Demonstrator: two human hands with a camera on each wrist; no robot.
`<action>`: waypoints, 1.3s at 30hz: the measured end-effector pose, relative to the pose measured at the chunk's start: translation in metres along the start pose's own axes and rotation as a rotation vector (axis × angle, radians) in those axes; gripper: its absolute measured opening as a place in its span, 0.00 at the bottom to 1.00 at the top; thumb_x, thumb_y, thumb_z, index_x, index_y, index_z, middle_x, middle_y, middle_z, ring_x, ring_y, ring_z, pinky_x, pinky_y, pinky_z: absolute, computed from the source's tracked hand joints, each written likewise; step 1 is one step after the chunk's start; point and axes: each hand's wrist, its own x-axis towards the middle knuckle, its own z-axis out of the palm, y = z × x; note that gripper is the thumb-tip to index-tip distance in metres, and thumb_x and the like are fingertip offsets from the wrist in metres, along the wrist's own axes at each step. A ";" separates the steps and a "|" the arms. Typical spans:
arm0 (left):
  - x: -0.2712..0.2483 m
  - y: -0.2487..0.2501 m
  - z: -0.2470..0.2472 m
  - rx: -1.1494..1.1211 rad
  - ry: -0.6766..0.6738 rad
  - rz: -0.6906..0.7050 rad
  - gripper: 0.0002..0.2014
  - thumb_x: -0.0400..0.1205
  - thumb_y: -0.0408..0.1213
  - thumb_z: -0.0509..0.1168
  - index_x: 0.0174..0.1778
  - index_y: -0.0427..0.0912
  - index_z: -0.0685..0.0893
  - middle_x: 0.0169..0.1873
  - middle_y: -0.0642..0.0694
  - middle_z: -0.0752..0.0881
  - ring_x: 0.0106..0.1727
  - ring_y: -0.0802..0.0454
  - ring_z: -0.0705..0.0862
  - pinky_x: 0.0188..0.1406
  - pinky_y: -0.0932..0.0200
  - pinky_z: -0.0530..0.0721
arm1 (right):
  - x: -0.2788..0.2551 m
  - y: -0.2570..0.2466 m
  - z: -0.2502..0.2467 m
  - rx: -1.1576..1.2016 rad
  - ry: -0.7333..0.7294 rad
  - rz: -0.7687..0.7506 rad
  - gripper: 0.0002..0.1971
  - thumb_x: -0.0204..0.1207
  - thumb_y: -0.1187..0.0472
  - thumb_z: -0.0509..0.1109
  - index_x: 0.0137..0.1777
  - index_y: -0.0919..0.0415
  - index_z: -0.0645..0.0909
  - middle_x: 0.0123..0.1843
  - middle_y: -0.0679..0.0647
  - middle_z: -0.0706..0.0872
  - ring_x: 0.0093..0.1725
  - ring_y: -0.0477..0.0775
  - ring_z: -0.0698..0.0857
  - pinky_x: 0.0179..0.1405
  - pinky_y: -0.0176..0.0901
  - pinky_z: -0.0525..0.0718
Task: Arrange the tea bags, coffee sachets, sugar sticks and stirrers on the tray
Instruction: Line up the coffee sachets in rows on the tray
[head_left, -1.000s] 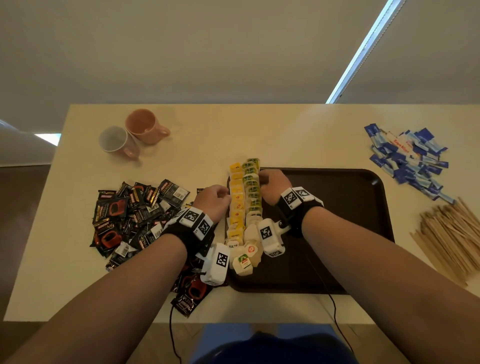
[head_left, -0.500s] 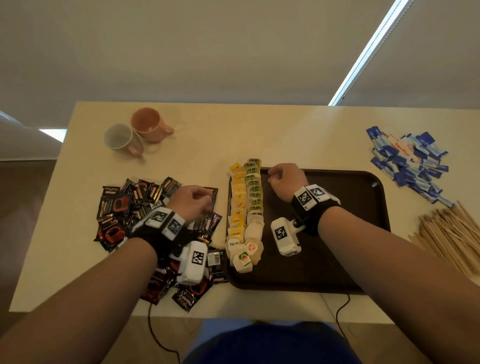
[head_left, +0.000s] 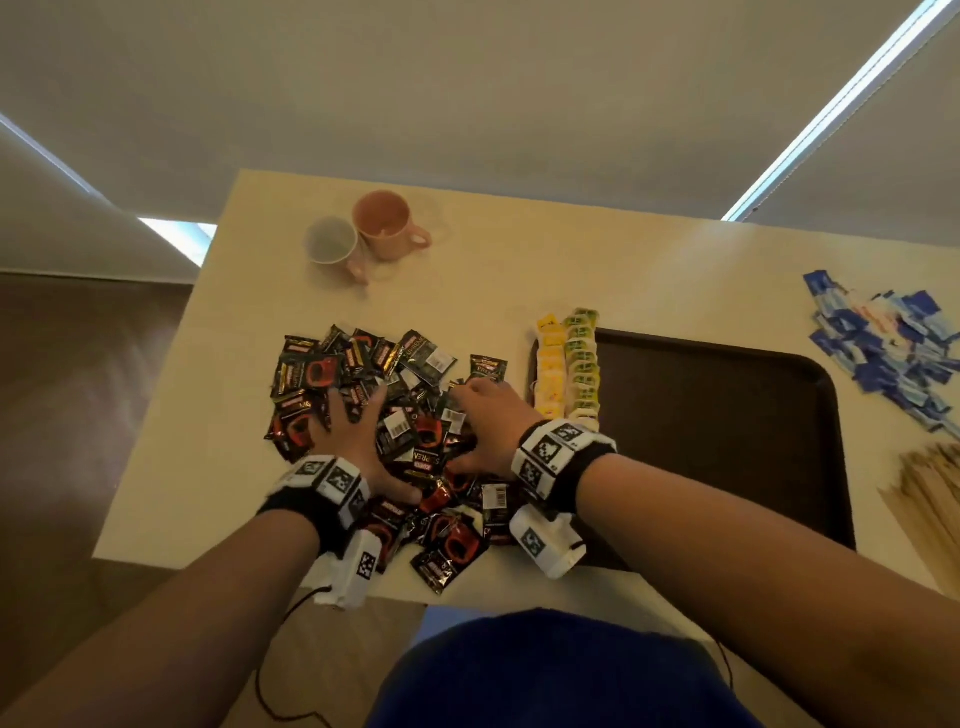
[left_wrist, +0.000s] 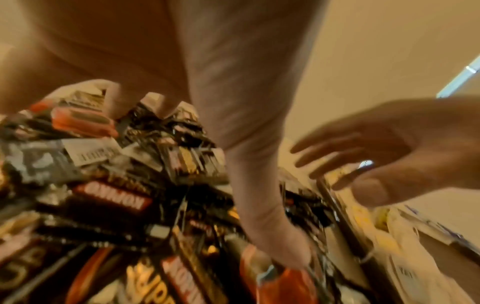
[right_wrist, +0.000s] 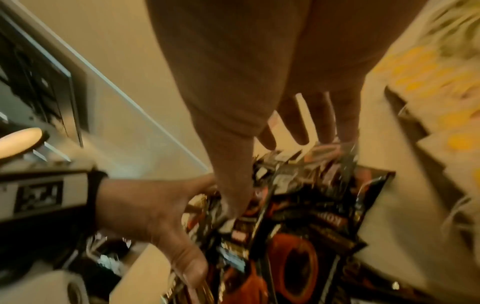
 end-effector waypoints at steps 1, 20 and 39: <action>0.002 0.004 0.003 0.015 -0.030 0.018 0.77 0.53 0.60 0.87 0.81 0.72 0.30 0.84 0.44 0.26 0.85 0.24 0.35 0.77 0.20 0.61 | 0.005 -0.007 0.007 -0.046 -0.029 0.023 0.54 0.63 0.39 0.82 0.83 0.53 0.57 0.81 0.60 0.63 0.80 0.67 0.62 0.75 0.64 0.73; 0.020 0.021 -0.001 -0.321 0.250 0.329 0.51 0.63 0.47 0.85 0.81 0.54 0.66 0.73 0.40 0.67 0.74 0.37 0.71 0.75 0.42 0.74 | 0.036 -0.004 0.004 0.228 0.067 0.169 0.45 0.68 0.43 0.77 0.83 0.49 0.60 0.74 0.61 0.69 0.74 0.71 0.69 0.74 0.63 0.73; 0.034 0.027 -0.006 -0.736 0.297 0.277 0.16 0.78 0.41 0.75 0.59 0.54 0.80 0.67 0.44 0.79 0.69 0.48 0.78 0.66 0.55 0.76 | 0.033 0.001 -0.013 0.427 0.146 0.215 0.35 0.76 0.37 0.70 0.74 0.62 0.77 0.68 0.56 0.84 0.66 0.57 0.83 0.64 0.48 0.82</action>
